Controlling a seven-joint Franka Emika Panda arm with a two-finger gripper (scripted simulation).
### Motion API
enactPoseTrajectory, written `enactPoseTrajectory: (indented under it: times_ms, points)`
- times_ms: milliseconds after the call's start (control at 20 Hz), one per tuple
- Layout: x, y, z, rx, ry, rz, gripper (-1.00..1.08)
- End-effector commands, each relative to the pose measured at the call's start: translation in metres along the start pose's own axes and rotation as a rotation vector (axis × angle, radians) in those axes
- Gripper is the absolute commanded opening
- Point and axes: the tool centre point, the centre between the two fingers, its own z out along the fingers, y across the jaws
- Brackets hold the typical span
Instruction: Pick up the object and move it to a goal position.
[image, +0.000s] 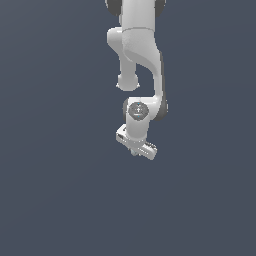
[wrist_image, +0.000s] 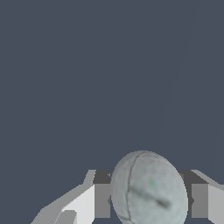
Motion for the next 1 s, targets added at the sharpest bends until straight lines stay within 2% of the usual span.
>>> enactPoseTrajectory:
  times_ms: [0, 500, 950]
  points:
    - [0.0, 0.0, 0.0, 0.0, 0.0, 0.0, -1.0]
    - [0.001, -0.004, -0.006, 0.0, 0.0, 0.0, -1.0]
    - [0.009, -0.03, -0.05, 0.0, 0.0, 0.0, -1.0]
